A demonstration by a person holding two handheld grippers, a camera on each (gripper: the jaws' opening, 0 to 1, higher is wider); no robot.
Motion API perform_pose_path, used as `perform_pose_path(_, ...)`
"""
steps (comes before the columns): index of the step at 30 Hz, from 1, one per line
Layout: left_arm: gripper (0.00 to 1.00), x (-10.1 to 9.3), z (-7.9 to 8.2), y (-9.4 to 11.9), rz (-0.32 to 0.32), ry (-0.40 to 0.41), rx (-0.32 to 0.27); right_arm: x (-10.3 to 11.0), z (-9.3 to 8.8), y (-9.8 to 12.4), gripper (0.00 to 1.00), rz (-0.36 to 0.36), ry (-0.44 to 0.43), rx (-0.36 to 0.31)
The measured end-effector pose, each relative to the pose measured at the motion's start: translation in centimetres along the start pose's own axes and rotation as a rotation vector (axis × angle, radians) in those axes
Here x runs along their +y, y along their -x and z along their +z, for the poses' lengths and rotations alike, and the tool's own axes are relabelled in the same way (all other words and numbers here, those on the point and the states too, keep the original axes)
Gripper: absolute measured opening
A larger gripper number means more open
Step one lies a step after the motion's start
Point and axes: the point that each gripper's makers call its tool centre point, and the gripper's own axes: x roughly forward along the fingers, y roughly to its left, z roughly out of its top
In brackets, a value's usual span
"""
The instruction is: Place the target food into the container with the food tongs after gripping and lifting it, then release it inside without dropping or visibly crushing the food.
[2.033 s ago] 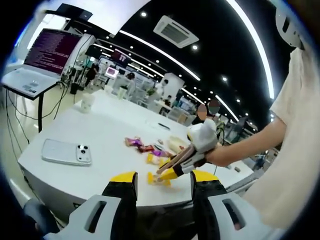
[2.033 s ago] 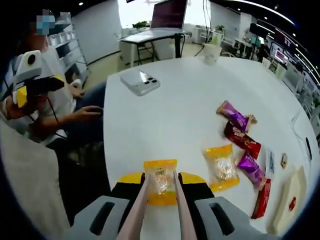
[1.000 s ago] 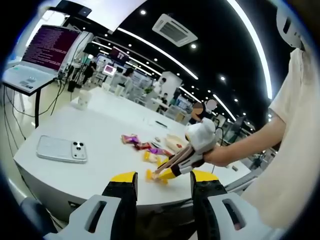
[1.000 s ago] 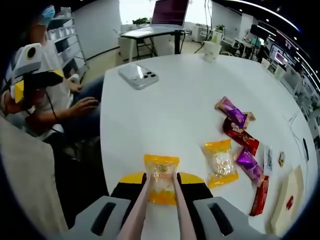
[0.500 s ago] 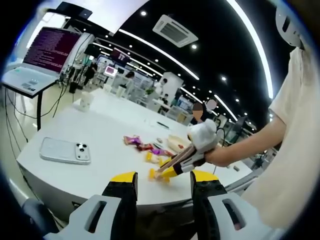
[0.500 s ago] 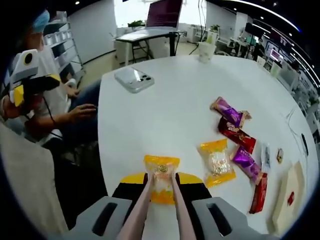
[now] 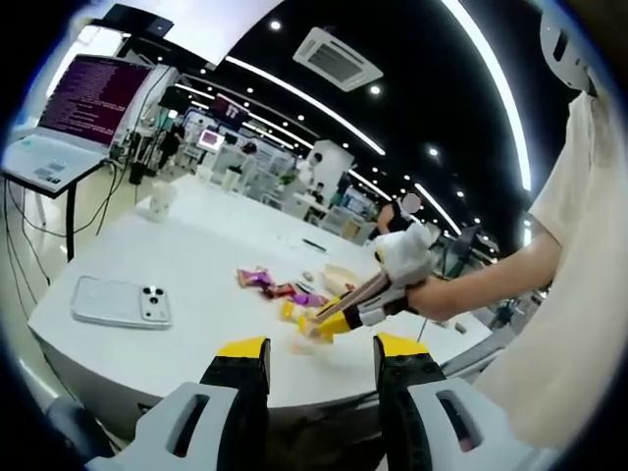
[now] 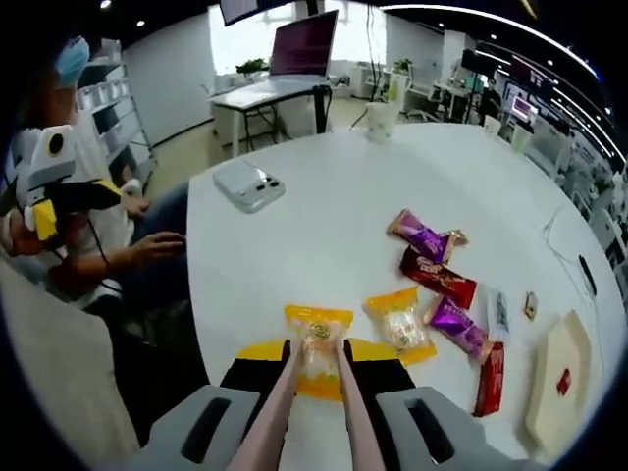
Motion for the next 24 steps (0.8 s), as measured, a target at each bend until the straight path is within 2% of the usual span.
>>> perform_pose_path(9,0.41,-0.3,0.3,-0.7,-0.024,-0.013,0.015,-2.0,1.9,2.2,0.2,-0.056,-0.047,-0.08)
perform_pose_path(24,0.41,-1.1,0.5,-1.9,-0.067,-0.033,0.034,-5.4,2.5,5.7,0.2,-0.148,-0.118,-0.156)
